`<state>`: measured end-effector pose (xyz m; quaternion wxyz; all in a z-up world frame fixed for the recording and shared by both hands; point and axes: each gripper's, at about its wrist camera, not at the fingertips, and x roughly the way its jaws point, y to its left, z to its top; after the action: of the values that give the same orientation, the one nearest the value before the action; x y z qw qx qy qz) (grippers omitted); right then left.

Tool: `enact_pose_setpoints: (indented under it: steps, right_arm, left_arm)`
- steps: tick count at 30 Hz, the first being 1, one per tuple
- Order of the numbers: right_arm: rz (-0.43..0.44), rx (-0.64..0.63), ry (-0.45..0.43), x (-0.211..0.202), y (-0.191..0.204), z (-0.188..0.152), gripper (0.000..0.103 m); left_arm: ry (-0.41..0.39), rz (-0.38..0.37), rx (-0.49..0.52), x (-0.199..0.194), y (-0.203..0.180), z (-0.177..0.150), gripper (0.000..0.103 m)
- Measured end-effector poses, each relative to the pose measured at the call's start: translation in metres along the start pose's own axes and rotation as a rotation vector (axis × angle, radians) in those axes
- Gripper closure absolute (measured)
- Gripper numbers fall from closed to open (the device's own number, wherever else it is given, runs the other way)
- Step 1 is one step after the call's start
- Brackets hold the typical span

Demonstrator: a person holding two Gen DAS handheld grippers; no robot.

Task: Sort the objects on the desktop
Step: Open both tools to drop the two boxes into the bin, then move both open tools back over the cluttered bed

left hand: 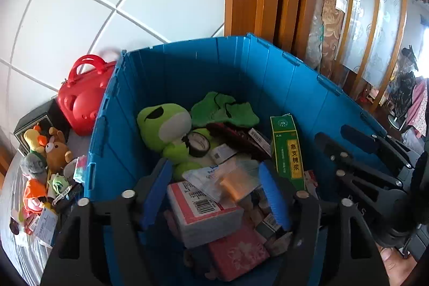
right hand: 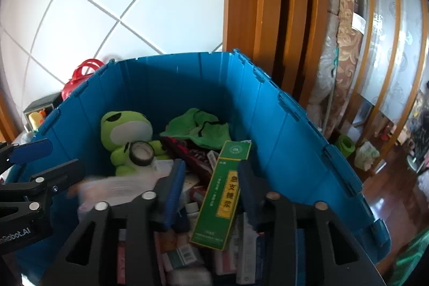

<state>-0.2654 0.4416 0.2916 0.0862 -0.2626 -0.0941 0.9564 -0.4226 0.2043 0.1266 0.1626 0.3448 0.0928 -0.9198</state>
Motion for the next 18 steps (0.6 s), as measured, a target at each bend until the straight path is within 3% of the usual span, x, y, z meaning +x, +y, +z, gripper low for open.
enact_pose_setpoints:
  steps: [3,10,13,18]
  right_arm:
    - [-0.006,-0.027,-0.007,-0.002,0.005,0.0,0.036]
    - [0.006,-0.011,-0.031,-0.005,0.003,0.0,0.024]
    - [0.016,-0.012,-0.048,-0.008,0.004,0.001,0.011]
    - [0.012,-0.003,-0.082,-0.013,0.005,-0.001,0.0]
  left_arm:
    - [-0.003,-0.006,-0.005,0.0,0.002,0.0,0.028]
    - [-0.013,-0.011,-0.032,-0.003,0.005,-0.002,0.028]
    - [-0.037,-0.034,-0.043,-0.009,0.009,-0.004,0.028]
    - [-0.085,0.006,-0.044,-0.028,0.02,-0.017,0.028]
